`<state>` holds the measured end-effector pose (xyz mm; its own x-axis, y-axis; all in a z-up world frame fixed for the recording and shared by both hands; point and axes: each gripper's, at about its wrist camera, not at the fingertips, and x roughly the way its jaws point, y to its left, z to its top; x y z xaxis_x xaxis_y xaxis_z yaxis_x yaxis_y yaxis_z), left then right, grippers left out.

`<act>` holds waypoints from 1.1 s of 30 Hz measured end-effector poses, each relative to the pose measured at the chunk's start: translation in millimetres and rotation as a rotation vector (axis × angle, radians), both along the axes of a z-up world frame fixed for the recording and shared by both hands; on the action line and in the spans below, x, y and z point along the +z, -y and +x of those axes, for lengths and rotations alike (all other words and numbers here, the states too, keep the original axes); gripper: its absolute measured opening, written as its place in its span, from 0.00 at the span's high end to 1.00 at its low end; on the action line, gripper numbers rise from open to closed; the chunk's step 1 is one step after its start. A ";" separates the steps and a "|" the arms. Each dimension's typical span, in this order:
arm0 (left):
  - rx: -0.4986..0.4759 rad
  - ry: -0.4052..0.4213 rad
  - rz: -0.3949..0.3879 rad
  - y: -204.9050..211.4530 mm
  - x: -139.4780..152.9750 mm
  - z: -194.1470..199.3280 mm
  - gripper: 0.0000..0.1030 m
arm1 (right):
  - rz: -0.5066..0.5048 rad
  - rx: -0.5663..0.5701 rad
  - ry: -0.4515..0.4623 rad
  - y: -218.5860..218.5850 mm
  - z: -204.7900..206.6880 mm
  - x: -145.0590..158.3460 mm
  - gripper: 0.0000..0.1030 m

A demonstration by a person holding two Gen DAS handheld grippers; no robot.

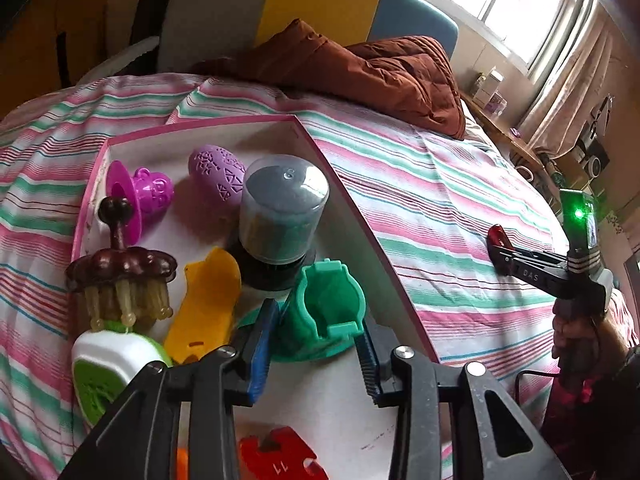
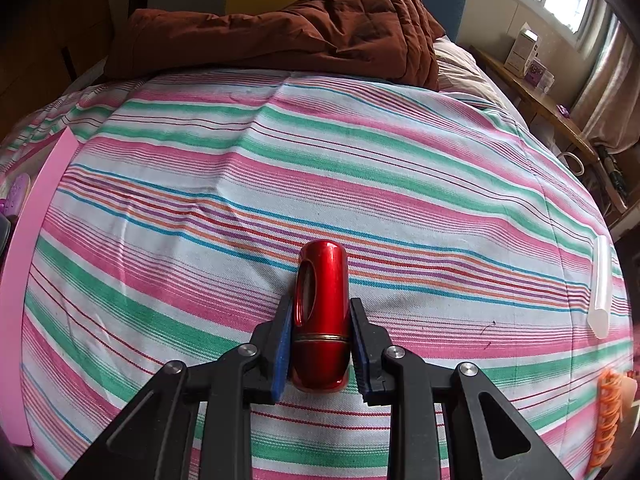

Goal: Organize rigid objects
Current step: 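Carry the green cup stand into the tray and open the left gripper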

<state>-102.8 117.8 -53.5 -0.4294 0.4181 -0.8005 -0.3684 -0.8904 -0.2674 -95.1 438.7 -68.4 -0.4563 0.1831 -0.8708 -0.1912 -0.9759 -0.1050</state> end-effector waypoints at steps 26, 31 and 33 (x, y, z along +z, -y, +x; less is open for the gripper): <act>0.073 -0.157 -0.114 33.0 45.3 63.4 0.62 | 0.028 0.006 -0.019 5.9 0.6 -1.7 0.73; 0.087 -0.154 -0.104 40.8 46.0 65.6 0.62 | 0.029 0.001 -0.022 4.9 0.0 -2.1 0.74; 0.087 -0.150 -0.106 42.7 44.6 66.4 0.62 | 0.029 0.002 -0.023 4.7 0.2 -2.1 0.74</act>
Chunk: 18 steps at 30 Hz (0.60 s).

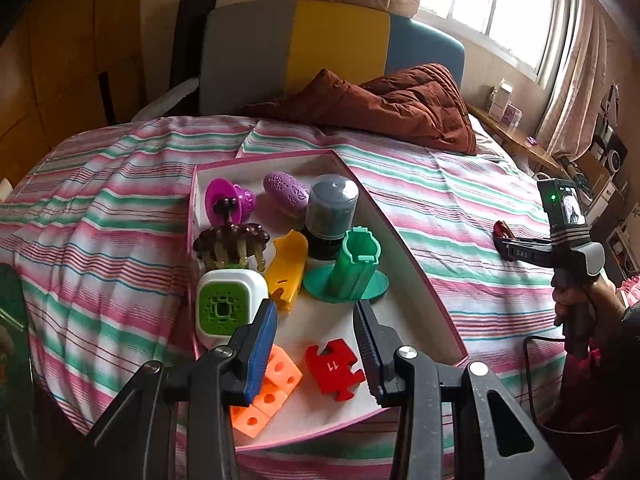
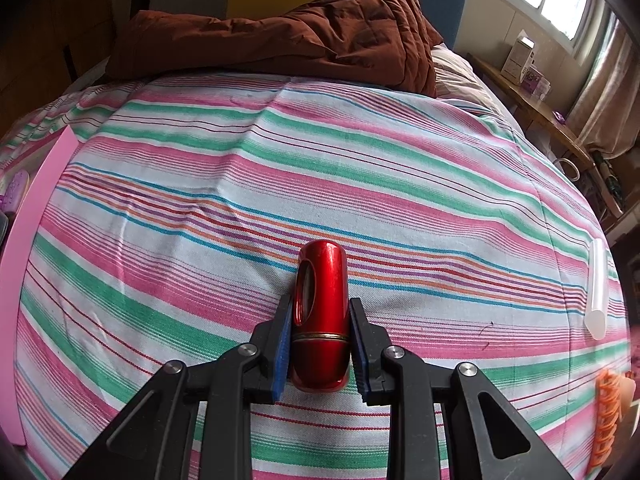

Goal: Organize rigid objects
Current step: 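Carry the green cup stand into the tray and open the left gripper, then carry the red cylinder into the tray and open the right gripper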

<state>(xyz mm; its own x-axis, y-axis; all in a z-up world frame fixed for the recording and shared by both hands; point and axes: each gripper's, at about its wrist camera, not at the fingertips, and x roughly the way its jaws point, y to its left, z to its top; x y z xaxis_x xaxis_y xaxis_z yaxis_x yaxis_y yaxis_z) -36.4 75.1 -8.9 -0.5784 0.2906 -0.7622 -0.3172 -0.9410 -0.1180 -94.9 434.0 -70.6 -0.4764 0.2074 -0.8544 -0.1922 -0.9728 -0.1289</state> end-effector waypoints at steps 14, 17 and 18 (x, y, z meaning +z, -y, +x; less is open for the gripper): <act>0.028 0.020 0.023 15.4 -4.7 -1.4 0.62 | -0.013 -0.028 0.035 4.1 -1.7 2.8 0.75; 0.037 0.019 0.025 21.3 -4.8 0.1 0.62 | -0.055 -0.035 0.067 7.9 3.4 7.9 0.75; 0.043 0.019 0.026 24.0 -4.9 0.3 0.62 | -0.071 -0.038 0.070 9.9 6.3 10.1 0.75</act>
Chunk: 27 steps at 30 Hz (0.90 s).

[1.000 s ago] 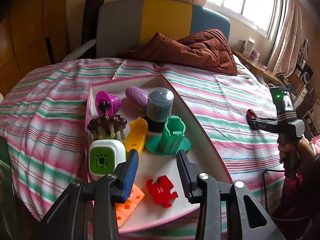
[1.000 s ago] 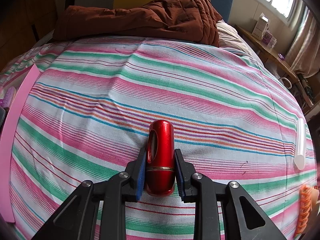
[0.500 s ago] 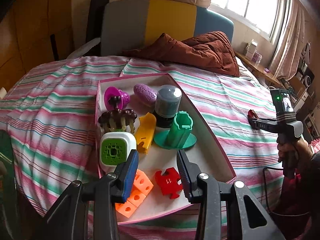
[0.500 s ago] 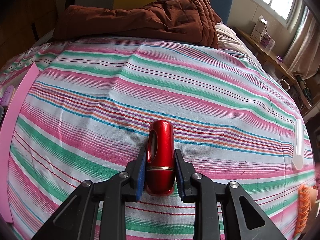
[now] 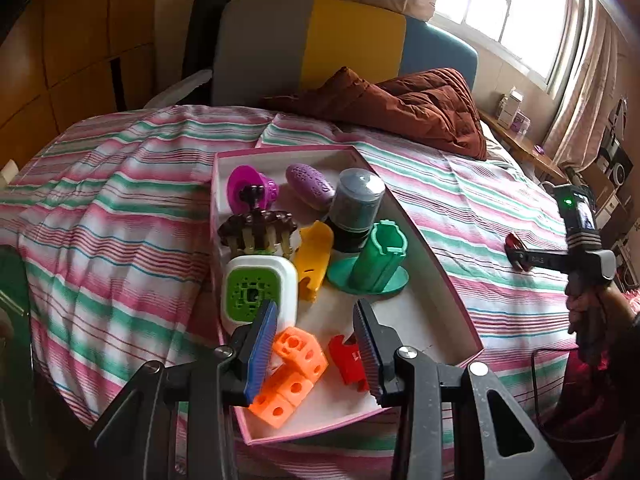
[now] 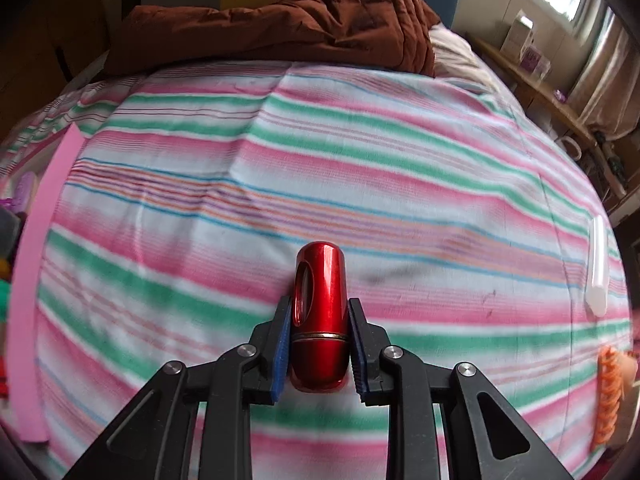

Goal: Organize rigid objects
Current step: 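Carry the red cylinder into the tray and open the right gripper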

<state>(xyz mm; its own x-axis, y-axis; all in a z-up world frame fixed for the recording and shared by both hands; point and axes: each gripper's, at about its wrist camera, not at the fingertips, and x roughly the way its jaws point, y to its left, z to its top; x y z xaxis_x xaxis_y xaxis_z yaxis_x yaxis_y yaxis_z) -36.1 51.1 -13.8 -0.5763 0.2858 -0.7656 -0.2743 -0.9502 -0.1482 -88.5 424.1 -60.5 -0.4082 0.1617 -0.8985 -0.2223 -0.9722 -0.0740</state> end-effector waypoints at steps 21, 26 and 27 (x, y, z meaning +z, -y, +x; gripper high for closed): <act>0.079 0.003 0.005 35.2 -0.2 6.3 0.62 | -0.242 0.480 -0.163 221.7 51.9 56.9 0.75; 0.079 0.002 0.002 35.6 -2.7 7.7 0.62 | -0.202 0.488 -0.153 236.2 46.8 35.0 0.74; 0.078 0.002 0.000 35.5 -3.3 7.5 0.62 | -0.200 0.488 -0.148 237.5 45.2 30.7 0.74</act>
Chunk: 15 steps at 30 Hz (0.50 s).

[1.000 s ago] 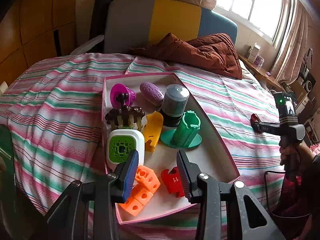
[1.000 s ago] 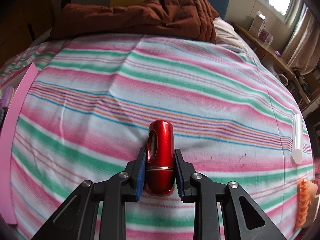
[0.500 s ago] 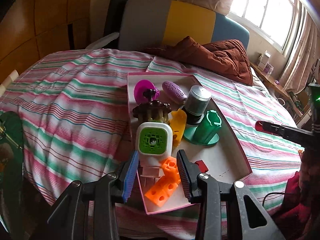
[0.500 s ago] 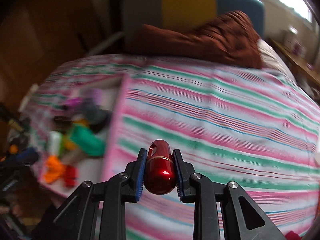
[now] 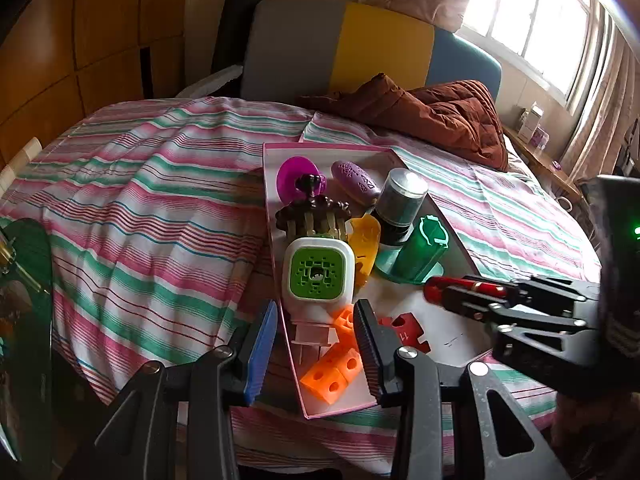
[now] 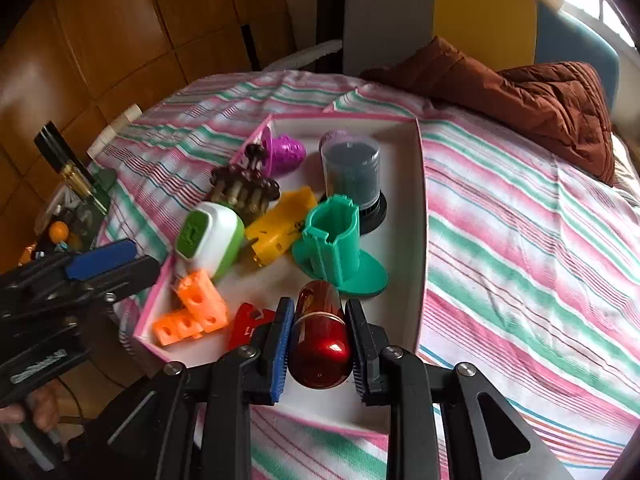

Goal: Organize rigid objects
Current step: 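Carry the red cylinder into the tray and open the right gripper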

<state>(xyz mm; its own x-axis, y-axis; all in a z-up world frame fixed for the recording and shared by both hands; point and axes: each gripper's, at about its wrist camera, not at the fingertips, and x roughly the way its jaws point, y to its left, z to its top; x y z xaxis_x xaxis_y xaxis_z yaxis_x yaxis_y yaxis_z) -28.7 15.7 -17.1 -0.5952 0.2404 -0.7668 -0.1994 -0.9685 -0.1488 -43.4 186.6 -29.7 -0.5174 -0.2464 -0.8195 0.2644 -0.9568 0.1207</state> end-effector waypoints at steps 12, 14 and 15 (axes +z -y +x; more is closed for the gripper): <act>0.017 -0.009 -0.031 -0.2 -1.8 -1.1 0.60 | 0.048 0.004 0.017 1.8 2.7 -22.3 0.71; 0.022 -0.012 -0.041 -0.6 -1.4 -0.8 0.60 | 0.038 -0.005 0.024 -0.3 3.7 -25.0 0.66; 0.025 -0.015 -0.045 -0.9 -0.9 -0.6 0.60 | 0.030 -0.010 0.029 -1.9 4.0 -25.9 0.65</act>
